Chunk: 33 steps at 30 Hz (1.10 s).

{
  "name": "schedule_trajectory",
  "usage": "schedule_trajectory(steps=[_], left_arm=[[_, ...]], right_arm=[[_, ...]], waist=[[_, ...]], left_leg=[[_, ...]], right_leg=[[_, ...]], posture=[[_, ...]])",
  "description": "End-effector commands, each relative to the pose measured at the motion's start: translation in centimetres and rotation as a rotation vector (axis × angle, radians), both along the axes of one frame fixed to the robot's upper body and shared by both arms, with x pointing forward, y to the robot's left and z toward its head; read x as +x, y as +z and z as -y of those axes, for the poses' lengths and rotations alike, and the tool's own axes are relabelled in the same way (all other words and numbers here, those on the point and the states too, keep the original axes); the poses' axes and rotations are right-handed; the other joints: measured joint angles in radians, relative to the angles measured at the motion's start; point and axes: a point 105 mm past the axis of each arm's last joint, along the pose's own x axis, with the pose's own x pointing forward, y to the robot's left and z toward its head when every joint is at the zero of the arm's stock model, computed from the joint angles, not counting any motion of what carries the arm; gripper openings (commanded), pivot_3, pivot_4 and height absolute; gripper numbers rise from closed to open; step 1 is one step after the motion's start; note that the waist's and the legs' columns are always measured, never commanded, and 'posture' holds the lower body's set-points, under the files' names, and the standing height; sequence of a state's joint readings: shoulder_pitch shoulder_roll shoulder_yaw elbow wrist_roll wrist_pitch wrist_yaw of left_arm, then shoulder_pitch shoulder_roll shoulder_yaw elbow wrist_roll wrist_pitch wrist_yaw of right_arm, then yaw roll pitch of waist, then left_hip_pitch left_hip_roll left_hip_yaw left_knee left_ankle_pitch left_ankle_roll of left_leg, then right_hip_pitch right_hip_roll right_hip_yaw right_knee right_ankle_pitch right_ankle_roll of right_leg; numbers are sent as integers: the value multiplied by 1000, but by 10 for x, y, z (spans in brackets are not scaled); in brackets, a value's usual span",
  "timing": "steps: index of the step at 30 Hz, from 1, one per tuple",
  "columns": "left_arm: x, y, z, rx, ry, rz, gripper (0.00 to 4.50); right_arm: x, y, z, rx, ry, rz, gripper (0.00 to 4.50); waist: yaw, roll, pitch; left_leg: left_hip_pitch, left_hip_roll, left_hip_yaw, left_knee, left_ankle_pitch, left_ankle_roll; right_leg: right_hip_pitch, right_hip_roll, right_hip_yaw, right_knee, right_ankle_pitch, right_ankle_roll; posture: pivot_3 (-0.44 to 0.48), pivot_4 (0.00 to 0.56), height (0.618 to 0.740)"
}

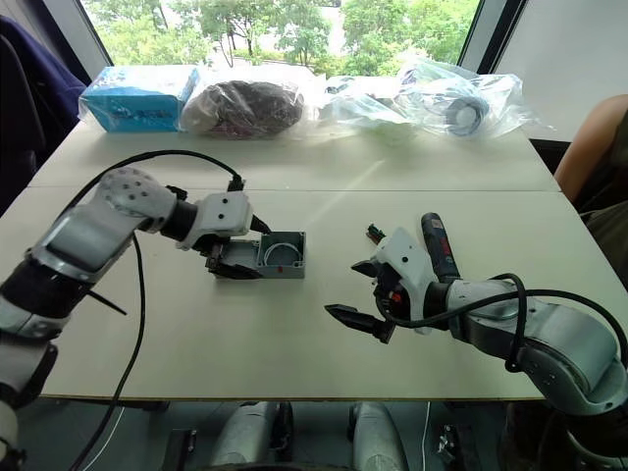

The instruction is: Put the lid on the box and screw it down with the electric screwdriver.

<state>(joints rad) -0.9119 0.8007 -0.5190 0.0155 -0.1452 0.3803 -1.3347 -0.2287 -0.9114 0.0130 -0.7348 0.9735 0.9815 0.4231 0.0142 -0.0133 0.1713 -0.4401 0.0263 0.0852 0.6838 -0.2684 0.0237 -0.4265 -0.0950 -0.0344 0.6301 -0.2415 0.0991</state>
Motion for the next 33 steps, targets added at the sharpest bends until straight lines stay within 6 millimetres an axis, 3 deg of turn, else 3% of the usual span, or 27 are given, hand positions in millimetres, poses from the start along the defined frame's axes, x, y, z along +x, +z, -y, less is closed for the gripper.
schedule_trajectory(steps=[1, 5, 15, 19, 27, 33], left_arm=[[6, -10, 6, 79, -40, 13, 4268], [13, -16, 13, 82, -36, 2, 4268], [18, -24, 19, 117, -75, -18, 4268], [18, -26, 23, 124, -93, -22, 3230], [17, -32, 24, 143, -110, -23, 84], [22, -28, 27, 137, -115, 1, 84]], right_arm=[[-8, 10, -14, 100, 19, 44, 4500], [-10, 17, -19, 236, -22, 63, 4500], [-12, 15, -22, 274, -64, 71, 4500], [-9, 17, -22, 280, -83, 80, 4500], [-8, 18, -24, 291, -97, 83, 4500], [-11, 13, -22, 283, -102, 61, 4500]], waist=[[0, 0, 0], [-2, 0, 0], [-1, -1, 0], [-1, -1, 0], [-1, 0, 0], [0, -1, 0]], left_leg=[[0, 0, 0, 0, 0, 0], [-1, 0, -3, 0, 0, 0], [-1, 1, -4, 1, 0, 0], [-1, 1, -4, 1, 0, 0], [-1, 1, -4, 1, 0, 0], [-1, 1, -4, 1, 0, 0]], right_leg=[[0, 0, 0, 0, 0, 0], [-1, 0, 0, 0, 1, 1], [0, 0, 0, 1, 1, 2], [0, 0, 0, 1, 1, 2], [0, 0, 0, 1, 1, 2], [0, 0, 0, 1, 1, 2]], posture=[[0, 150, 740], [0, 150, 740], [0, 150, 740], [0, 150, 740], [0, 150, 740], [0, 150, 740]])
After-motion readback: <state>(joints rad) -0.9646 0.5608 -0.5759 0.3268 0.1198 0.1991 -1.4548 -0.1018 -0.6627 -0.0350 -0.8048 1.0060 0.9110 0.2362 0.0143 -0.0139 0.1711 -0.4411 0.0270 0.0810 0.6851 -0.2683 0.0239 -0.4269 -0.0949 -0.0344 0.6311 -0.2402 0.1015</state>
